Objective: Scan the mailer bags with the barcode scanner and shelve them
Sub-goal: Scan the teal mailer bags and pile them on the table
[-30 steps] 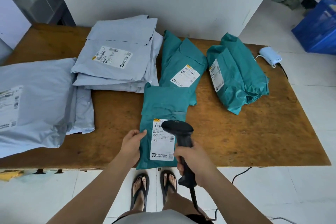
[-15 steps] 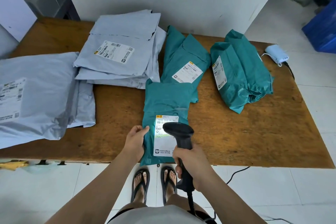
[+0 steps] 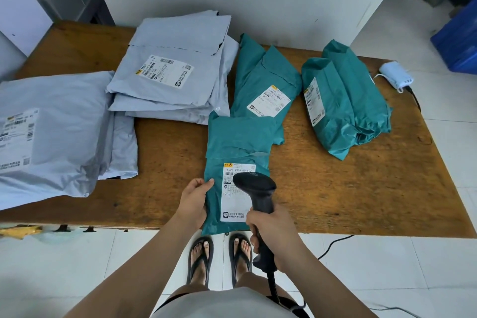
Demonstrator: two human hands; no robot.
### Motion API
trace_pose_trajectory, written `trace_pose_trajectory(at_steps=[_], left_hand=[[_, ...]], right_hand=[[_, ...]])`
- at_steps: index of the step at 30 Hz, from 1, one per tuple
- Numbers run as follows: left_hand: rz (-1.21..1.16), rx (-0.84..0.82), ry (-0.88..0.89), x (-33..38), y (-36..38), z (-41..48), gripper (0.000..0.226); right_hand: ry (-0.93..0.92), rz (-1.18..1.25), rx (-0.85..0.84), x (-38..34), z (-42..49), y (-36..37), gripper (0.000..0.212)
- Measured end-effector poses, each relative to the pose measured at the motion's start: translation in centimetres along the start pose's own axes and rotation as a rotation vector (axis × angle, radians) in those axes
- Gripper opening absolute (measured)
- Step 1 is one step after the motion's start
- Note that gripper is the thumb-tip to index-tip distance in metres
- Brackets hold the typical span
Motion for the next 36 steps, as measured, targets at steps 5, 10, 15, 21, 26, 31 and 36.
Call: trace_pose_trajectory(at_steps=[5, 10, 15, 21, 26, 31, 36], left_hand=[[0.006, 0.008, -0.008, -0.1, 0.0, 0.1, 0.022], [0.001, 0.01, -0.009, -0.3, -0.2, 0.2, 0.021], [0.016, 0.014, -0.007, -0.4, -0.2, 0.1, 0.021], [0.015, 0.022, 0.0, -0.6, -0.3, 0.2, 0.025], [0.013, 0.018, 0.004, -0.7, -0.4, 0.2, 0.025], [-0.018, 0.008, -0.007, -0.8, -0.4, 0.4, 0.026], [-0.006, 0.028, -0.013, -0.8, -0.2, 0.2, 0.027]], right_hand=[[0.005, 0.0, -0.009, 0.0, -0.2, 0.1, 0.015], [0.007, 0.002, -0.004, 0.0, -0.1, 0.1, 0.016], [0.006, -0.003, -0.014, 0.0, -0.5, 0.1, 0.015], [-0.045, -0.02, -0.014, -0.2, -1.7, 0.2, 0.012], [-0.082, -0.044, 0.008, 0.0, -2.6, 0.3, 0.01], [-0.064, -0.046, 0.023, 0.1, -3.0, 0.1, 0.009], [-0.049, -0.042, 0.032, 0.4, -3.2, -0.2, 0.01]])
Point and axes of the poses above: each hand's wrist, its own z-axis towards the middle knuckle, its own y-axis out of the palm, x = y × z, the point moved 2 cm from there along z, towards the middle knuckle, and after that the axes turned 12 degrees about y, right-handed, at the moved point
